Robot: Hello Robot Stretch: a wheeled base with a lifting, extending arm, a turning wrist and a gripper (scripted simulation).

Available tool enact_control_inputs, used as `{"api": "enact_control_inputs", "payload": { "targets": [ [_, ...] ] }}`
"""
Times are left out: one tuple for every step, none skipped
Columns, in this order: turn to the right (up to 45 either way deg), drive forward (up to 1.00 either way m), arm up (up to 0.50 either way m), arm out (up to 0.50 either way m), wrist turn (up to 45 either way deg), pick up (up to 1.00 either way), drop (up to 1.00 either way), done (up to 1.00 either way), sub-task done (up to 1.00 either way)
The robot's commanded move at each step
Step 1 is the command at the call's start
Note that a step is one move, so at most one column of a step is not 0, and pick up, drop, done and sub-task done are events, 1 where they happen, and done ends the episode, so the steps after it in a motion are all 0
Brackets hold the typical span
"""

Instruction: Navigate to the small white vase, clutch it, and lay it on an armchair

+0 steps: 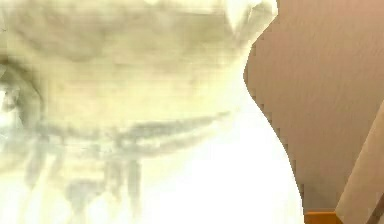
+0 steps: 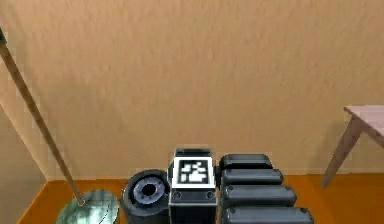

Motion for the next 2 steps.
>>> {"api": "enact_control_inputs", "payload": {
  "targets": [
    [-45.0, 0.0, 0.0, 0.0, 0.0, 0.0, 0.0, 0.0, 0.0],
    [-15.0, 0.0, 0.0, 0.0, 0.0, 0.0, 0.0, 0.0, 0.0]
  ]
}}
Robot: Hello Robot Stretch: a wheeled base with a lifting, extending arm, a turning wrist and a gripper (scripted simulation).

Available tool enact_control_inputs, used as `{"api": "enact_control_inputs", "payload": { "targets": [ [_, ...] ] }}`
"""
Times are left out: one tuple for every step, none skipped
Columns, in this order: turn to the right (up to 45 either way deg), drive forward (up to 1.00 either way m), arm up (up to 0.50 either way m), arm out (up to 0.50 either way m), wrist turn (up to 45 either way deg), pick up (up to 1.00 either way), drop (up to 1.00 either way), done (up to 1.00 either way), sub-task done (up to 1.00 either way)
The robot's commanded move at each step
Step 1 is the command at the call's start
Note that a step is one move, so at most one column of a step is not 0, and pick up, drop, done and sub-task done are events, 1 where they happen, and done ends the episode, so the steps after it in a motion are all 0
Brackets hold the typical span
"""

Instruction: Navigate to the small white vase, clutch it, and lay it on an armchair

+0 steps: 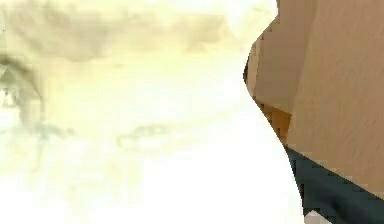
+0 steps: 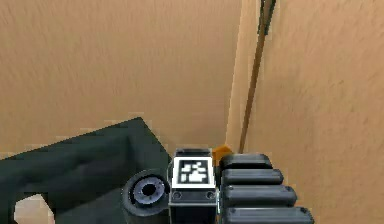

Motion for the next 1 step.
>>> {"api": "enact_control_inputs", "payload": {
  "targets": [
    [0.0, 0.0, 0.0, 0.18, 0.0, 0.0, 0.0, 0.0, 0.0]
  ]
}}
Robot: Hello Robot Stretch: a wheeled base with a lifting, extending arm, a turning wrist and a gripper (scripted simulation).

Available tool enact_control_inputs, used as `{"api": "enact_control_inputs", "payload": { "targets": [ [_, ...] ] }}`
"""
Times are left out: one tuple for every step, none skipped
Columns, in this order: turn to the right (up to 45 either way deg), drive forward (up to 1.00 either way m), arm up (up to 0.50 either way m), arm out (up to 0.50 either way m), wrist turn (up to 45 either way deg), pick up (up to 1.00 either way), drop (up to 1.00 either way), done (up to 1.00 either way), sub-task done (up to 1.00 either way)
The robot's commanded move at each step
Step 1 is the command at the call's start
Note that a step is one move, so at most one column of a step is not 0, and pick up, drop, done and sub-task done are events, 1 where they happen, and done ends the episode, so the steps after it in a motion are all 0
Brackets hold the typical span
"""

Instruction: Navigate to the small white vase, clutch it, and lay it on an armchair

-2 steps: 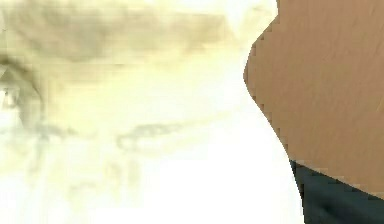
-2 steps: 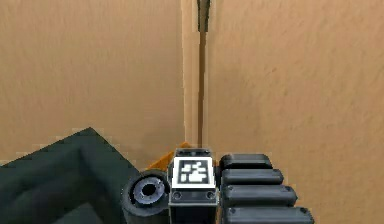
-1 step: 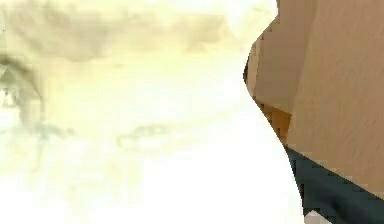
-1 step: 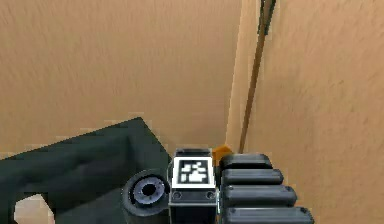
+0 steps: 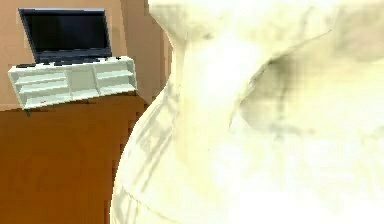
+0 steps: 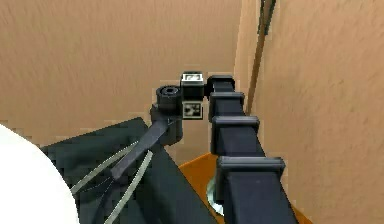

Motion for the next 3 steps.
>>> {"api": "enact_control_inputs", "payload": {
  "targets": [
    [0.0, 0.0, 0.0, 0.0, 39.0, 0.0, 0.0, 0.0, 0.0],
    [0.0, 0.0, -0.36, 0.0, 0.0, 0.0, 0.0, 0.0, 0.0],
    [0.0, 0.0, -0.32, 0.0, 0.0, 0.0, 0.0, 0.0, 0.0]
  ]
}}
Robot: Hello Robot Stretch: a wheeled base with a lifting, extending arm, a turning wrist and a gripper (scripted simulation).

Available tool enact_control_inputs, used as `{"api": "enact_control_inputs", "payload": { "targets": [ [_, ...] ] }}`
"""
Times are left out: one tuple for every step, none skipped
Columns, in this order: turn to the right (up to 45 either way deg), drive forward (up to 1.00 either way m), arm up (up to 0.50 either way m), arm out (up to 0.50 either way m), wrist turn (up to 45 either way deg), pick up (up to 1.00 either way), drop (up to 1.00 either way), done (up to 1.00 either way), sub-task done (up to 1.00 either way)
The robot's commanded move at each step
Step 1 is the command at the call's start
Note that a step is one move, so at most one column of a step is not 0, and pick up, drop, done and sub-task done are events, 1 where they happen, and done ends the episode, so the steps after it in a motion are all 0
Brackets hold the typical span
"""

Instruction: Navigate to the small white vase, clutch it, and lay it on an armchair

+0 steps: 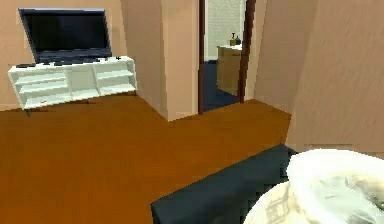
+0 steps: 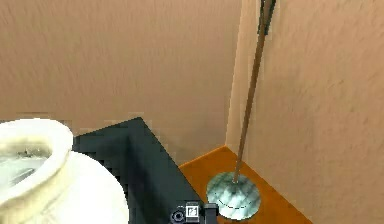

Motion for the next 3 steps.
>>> {"api": "enact_control_inputs", "payload": {
  "targets": [
    [0.0, 0.0, 0.0, 0.0, 0.0, 0.0, 1.0, 0.0, 0.0],
    [0.0, 0.0, 0.1, 0.0, 0.0, 0.0, 0.0, 0.0, 0.0],
    [0.0, 0.0, 0.0, -0.08, 0.0, 0.0, 0.0, 0.0, 0.0]
  ]
}}
